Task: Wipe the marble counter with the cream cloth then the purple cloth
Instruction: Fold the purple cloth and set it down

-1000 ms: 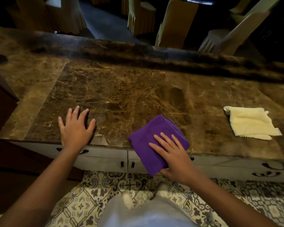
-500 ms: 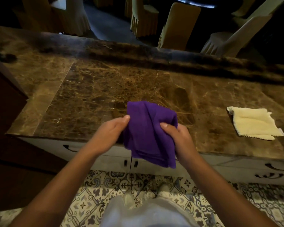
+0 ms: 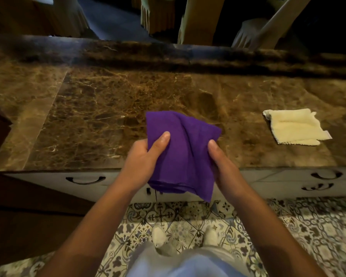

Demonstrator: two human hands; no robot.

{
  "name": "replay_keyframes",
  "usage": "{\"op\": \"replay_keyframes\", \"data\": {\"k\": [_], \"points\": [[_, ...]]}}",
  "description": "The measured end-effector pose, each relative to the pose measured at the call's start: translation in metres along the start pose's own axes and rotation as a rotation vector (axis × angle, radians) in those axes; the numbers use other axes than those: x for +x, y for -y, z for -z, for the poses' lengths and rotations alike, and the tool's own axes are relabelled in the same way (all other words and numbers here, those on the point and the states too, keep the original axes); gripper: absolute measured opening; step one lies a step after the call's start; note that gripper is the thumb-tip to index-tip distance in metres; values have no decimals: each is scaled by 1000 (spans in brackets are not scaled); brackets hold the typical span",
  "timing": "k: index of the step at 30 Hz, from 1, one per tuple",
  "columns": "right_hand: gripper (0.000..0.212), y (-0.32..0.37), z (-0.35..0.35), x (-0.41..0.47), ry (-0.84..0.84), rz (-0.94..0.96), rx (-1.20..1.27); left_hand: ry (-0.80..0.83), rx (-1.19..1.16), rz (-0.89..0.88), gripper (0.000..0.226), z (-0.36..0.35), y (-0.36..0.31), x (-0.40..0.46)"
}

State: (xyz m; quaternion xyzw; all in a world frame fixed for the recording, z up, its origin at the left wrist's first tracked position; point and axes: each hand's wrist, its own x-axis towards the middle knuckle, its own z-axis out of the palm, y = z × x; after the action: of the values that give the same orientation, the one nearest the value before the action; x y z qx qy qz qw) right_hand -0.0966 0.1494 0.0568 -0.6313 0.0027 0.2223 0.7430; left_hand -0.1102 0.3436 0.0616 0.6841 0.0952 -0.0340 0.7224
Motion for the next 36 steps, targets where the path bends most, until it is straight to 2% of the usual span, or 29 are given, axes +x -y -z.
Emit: {"op": "replay_keyframes", "data": {"k": [2, 5, 10, 12, 16, 21, 24, 27, 32, 36], "points": [[44, -1, 15, -13, 0, -25, 39, 47, -50, 8, 35, -19, -3, -4], [52, -3, 40, -32, -59, -47, 100, 148, -102, 13, 32, -57, -9, -9], [53, 1, 99, -69, -278, -66, 265, 205, -46, 72, 52, -123, -8, -12], [47, 2, 127, -88, -309, -67, 337, 243, -14, 72, 52, -151, -3, -14], [44, 11, 177, -125, -317, 22, 238, 285, -4, 52, 52, -209, 6, -24], [57, 4, 247, -171, -353, 31, 99, 274, 66, 14, 55, -281, 25, -44], [52, 4, 280, -196, -310, 38, 79, 271, 65, -12, 53, -323, 32, -55], [47, 10, 310, -208, -367, 47, 20, 278, 63, -16, 48, -360, 33, -57], [36, 16, 365, -199, -487, 74, 120, 418, 184, -79, 31, -402, 43, -47], [40, 14, 404, -180, -531, 62, 122, 401, 286, -88, 43, -429, 59, -24]]}}
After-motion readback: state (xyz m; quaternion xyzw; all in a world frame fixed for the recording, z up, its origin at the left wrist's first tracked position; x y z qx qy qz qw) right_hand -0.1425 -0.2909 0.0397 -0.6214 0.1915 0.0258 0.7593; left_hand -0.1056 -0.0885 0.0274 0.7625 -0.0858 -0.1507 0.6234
